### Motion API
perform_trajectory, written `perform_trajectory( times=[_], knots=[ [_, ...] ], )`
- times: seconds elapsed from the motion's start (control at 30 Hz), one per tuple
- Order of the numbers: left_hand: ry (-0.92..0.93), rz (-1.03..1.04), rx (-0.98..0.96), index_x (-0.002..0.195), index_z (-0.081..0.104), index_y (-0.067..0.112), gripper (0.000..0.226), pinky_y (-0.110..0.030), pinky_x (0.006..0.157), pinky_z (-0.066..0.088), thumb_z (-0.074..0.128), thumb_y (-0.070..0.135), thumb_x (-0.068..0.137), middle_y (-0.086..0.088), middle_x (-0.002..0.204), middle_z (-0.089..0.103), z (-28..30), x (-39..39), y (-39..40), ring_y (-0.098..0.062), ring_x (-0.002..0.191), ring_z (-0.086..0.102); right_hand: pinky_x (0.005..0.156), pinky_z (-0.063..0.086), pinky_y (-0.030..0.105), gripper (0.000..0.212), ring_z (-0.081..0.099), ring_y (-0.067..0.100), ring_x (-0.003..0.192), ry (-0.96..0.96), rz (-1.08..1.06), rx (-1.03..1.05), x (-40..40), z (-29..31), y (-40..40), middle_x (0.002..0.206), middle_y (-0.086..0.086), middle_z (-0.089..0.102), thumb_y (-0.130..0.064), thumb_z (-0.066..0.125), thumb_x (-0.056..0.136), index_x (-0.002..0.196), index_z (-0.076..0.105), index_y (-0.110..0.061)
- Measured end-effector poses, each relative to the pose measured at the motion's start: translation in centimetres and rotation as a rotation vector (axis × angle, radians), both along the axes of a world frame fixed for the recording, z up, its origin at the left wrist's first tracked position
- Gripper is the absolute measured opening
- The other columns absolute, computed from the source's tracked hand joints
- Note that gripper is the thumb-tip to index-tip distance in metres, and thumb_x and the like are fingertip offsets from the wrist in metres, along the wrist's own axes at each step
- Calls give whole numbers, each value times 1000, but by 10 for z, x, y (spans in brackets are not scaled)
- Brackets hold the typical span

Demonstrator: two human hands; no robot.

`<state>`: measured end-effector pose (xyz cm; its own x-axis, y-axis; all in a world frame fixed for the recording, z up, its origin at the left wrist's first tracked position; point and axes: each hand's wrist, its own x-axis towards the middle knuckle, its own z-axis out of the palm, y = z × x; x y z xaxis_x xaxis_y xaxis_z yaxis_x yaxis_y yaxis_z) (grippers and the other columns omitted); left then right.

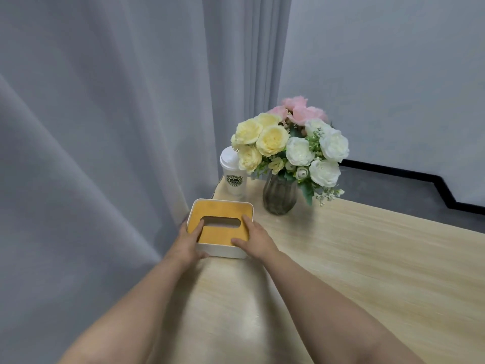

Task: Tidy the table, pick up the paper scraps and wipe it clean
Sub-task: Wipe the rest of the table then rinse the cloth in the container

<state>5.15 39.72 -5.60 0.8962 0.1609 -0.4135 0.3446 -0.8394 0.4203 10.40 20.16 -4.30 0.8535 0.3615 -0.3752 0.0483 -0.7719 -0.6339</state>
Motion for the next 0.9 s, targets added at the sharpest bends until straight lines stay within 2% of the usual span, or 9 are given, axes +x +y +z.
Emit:
perform_trajectory(
  times=[0.17,0.4,0.53,0.73,0.9],
  knots=[
    [-78,84,-42,150,17,25,78,-31,112,28,64,20,88,-7,150,9,4,-1,-9,-27,134,34,108,32,34,73,34,27,134,-22,-44,17,-7,-5,4,152,6,22,-33,59,90,149,19,-19],
    [-72,3,-24,150,18,27,79,-32,109,31,65,31,87,-8,145,19,15,-8,-54,-26,131,37,106,34,34,71,37,28,132,-47,-104,-19,-25,3,-46,152,8,23,-34,56,91,149,19,-16],
    [-62,-104,-2,151,16,24,82,-33,105,36,64,37,86,-9,145,21,24,-7,-110,-29,126,43,105,32,32,71,36,29,133,-30,-186,-44,-39,12,-107,149,12,28,-36,54,92,149,17,-17],
    [-61,-236,-67,150,20,25,80,-33,105,36,65,38,85,-9,144,23,35,0,-232,-30,126,43,107,30,30,71,32,27,136,-45,-348,-36,-59,27,-229,152,7,25,-34,57,91,149,20,-16],
    [-72,-394,-134,147,26,28,74,-32,102,38,65,35,85,-11,139,30,37,11,-349,-29,123,45,102,36,33,66,39,27,129,-45,-491,-55,-74,37,-344,144,9,36,-30,58,90,146,27,-16]
  ],
)
